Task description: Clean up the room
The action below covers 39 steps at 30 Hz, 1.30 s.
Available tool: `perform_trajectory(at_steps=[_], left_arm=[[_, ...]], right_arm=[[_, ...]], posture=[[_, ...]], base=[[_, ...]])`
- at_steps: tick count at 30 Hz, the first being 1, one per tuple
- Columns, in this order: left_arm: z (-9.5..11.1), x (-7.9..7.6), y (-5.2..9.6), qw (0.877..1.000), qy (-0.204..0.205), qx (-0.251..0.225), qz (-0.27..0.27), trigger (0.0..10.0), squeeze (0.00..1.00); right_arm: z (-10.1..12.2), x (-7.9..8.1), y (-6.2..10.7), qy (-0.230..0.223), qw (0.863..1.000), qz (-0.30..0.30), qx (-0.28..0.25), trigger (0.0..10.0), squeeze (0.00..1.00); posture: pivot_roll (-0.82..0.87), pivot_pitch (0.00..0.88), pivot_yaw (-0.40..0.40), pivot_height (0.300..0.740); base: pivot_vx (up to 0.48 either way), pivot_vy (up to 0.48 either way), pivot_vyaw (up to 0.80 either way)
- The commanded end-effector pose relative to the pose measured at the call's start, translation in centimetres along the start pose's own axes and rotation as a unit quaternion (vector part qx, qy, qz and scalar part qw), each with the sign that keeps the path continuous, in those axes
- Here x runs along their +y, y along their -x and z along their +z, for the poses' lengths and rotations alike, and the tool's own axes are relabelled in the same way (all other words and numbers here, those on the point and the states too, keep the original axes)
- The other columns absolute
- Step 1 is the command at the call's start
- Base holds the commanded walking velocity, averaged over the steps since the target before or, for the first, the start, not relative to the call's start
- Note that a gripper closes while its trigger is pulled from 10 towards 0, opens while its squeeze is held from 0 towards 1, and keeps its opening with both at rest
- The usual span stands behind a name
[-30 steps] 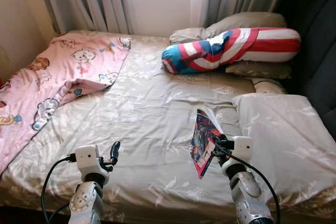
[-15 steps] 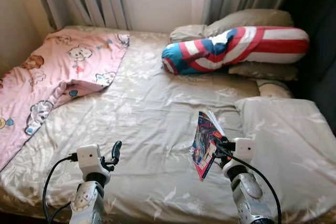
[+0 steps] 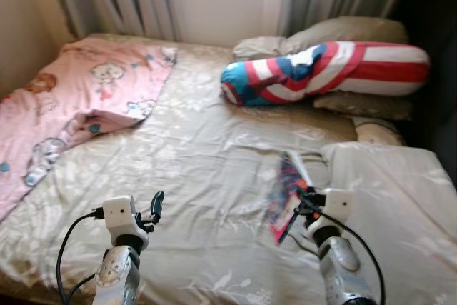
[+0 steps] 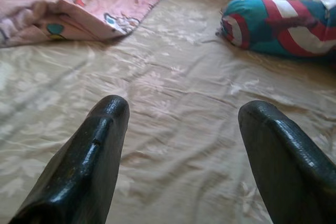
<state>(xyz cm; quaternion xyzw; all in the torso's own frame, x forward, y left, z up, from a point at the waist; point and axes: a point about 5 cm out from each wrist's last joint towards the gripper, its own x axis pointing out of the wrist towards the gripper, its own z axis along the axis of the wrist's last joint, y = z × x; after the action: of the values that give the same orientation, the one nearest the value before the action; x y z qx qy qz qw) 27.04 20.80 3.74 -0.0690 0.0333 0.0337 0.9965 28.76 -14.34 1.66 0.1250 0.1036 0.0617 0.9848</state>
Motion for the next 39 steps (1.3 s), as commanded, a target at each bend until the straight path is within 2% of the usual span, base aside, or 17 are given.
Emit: perform_trajectory(at_steps=[1, 9, 14, 18, 30, 35, 39], left_arm=[[0.47, -0.44, -0.22, 1.000, -0.001, -0.008, -0.010, 10.0, 0.00], [1.06, -0.79, -0.36, 1.000, -0.005, -0.020, -0.019, 10.0, 0.00], [1.13, -0.85, -0.31, 1.000, -0.006, -0.021, -0.020, 10.0, 0.00], [1.10, -0.80, -0.18, 1.000, -0.007, -0.019, -0.020, 10.0, 0.00], [1.11, -0.71, -0.19, 1.000, -0.012, -0.016, -0.024, 10.0, 0.00], [1.17, -0.86, -0.33, 0.999, -0.012, -0.017, -0.027, 10.0, 0.00], [1.16, -0.83, -0.31, 0.999, -0.014, -0.017, -0.028, 10.0, 0.00]], right_arm=[[1.10, -0.83, -0.28, 0.001, 1.000, -0.013, -0.022, 10.0, 0.00], [1.18, -0.68, -0.32, 0.010, 1.000, -0.012, -0.023, 10.0, 0.00], [1.16, -0.70, -0.36, 0.013, 0.999, -0.022, -0.020, 10.0, 0.00], [1.26, -0.70, -0.30, 0.010, 0.999, -0.028, -0.028, 10.0, 0.00], [1.72, -0.88, -0.37, 0.010, 0.998, -0.043, -0.039, 10.0, 0.00], [1.84, -0.72, -0.42, 0.010, 0.998, -0.044, -0.045, 10.0, 0.00], [1.91, -0.63, -0.38, 0.003, 0.998, -0.042, -0.052, 10.0, 0.00]], posture=[[-0.01, 0.033, -0.047, 0.740], [-0.01, 0.037, -0.045, 0.740], [-0.01, 0.041, -0.044, 0.701], [-0.01, 0.043, -0.044, 0.687], [-0.01, 0.033, -0.032, 0.687], [-0.01, 0.027, -0.029, 0.654], [-0.01, 0.021, -0.027, 0.654]], base=[[0.000, 0.000, 0.00], [0.000, 0.000, 0.00], [0.000, 0.000, 0.00], [0.000, 0.000, 0.00], [0.000, 0.000, 0.00], [0.000, 0.000, 0.00], [0.000, 0.000, 0.00]])
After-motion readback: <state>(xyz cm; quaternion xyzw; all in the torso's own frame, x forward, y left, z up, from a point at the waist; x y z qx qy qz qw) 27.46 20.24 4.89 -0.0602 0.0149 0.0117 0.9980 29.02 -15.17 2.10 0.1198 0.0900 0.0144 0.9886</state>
